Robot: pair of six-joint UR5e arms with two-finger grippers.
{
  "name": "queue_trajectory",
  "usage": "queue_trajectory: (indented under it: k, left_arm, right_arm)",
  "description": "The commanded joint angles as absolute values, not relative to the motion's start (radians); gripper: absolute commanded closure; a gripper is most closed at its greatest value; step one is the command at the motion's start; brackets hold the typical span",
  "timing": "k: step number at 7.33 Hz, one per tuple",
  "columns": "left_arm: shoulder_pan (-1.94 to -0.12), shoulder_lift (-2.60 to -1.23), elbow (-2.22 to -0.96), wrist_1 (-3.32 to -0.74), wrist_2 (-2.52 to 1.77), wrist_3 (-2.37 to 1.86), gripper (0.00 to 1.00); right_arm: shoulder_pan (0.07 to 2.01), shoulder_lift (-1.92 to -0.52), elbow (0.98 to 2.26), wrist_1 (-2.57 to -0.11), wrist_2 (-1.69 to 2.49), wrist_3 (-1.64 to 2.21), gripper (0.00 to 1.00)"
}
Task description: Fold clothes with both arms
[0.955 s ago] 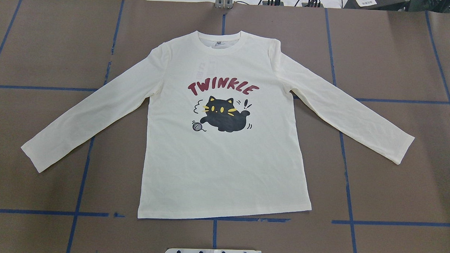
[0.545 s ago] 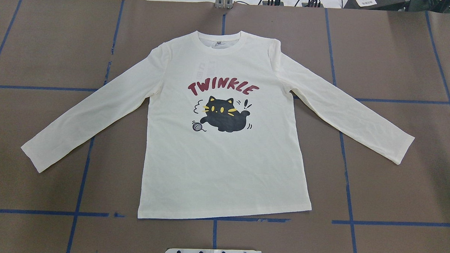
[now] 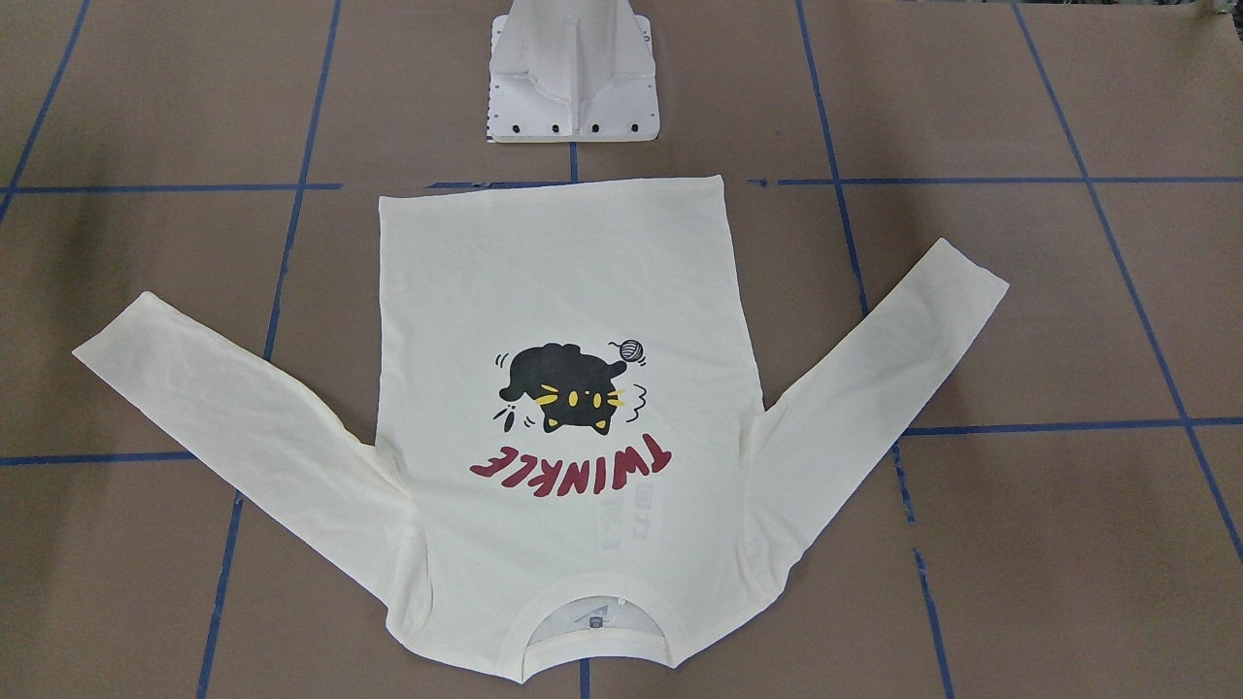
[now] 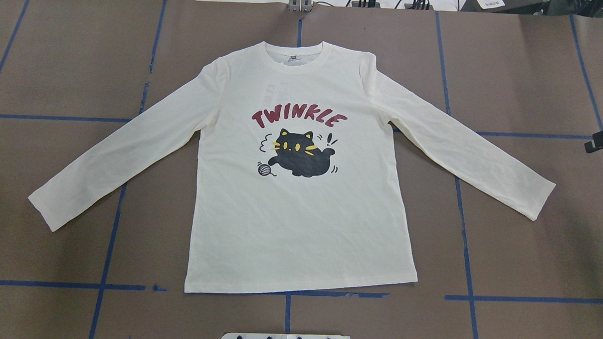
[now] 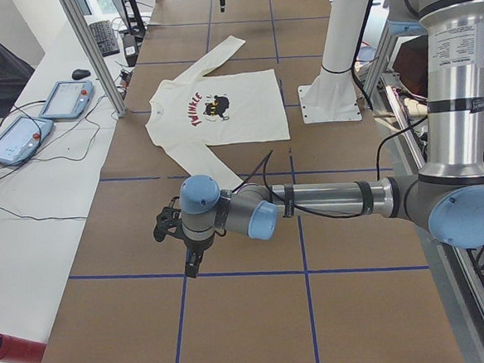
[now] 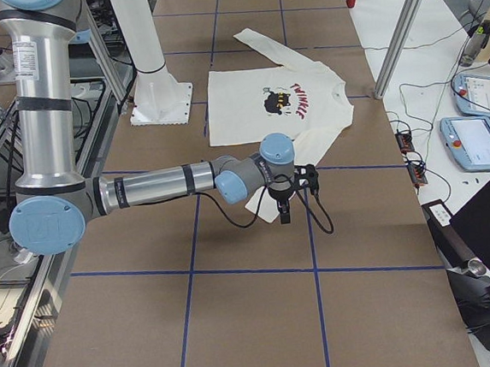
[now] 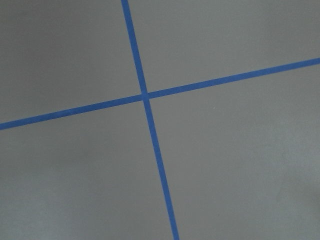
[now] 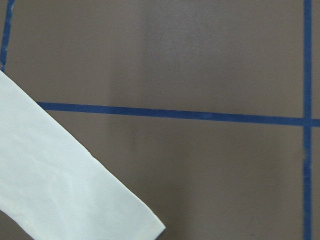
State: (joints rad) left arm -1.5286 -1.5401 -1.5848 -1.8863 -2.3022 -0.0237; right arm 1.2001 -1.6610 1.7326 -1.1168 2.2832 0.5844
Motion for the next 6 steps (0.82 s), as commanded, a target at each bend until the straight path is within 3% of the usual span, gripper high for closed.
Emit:
queue_trajectory:
  k: [1, 6]
  left_arm:
    - [-1.528, -1.539, -1.577, -1.962, -2.299, -0.021, 0.0]
    - [-1.528, -1.54, -1.585, -1.994, -2.301, -0.032, 0.0]
  right_arm:
    - [1.031, -1.703, 1.676, -0.882, 2.255, 0.788, 0.0]
    - [0.976, -1.686, 1.598, -0.879, 2.203, 0.79, 0.0]
